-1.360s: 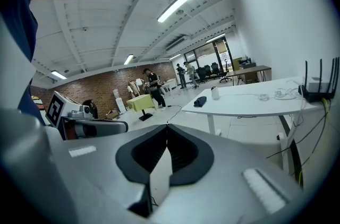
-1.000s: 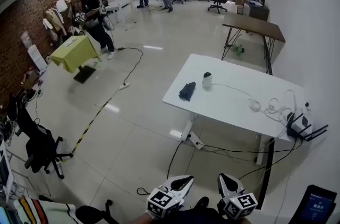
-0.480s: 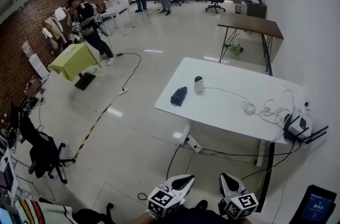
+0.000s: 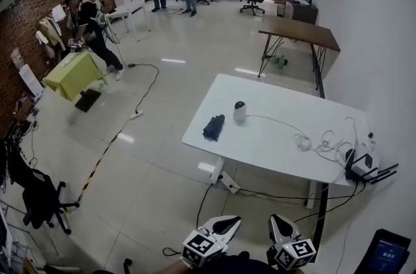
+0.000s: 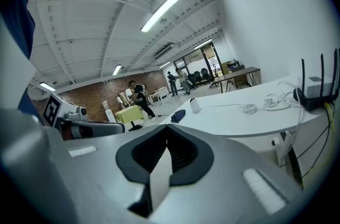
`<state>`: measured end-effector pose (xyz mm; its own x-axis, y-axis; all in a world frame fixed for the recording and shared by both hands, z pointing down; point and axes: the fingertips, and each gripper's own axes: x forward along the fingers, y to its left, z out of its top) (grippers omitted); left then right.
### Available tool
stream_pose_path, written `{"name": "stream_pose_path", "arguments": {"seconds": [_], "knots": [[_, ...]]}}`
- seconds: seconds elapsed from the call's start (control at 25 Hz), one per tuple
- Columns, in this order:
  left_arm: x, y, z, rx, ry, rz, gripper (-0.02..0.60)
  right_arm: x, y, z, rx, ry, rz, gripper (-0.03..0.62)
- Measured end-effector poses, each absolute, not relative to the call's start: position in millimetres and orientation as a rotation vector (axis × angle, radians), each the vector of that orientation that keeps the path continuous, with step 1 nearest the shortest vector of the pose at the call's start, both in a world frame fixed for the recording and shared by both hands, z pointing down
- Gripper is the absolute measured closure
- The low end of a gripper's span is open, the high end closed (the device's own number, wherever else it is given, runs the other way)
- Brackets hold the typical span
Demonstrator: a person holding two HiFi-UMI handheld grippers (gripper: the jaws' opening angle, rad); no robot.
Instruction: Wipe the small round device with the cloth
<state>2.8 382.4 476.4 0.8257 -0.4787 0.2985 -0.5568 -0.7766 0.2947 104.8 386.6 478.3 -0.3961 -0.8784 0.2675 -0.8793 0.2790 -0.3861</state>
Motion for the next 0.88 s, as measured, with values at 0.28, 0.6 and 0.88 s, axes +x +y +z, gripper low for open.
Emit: {"name": "stream_pose_path", "arguments": {"seconds": [0.28, 0.6, 0.88], "knots": [[-39, 332, 483, 2.574, -0.697, 0.201, 0.580, 49, 330, 470, 1.694, -2.445, 0.730, 0.583], [-74, 289, 491, 2.509, -0.732, 0.163, 0.580, 15, 295, 485, 1.568, -2.410, 0.684, 0.583], [-72, 247, 495, 2.477, -0.855, 0.183, 0.580, 13, 251, 499, 1.434, -2.488, 0.711, 0.582]]}}
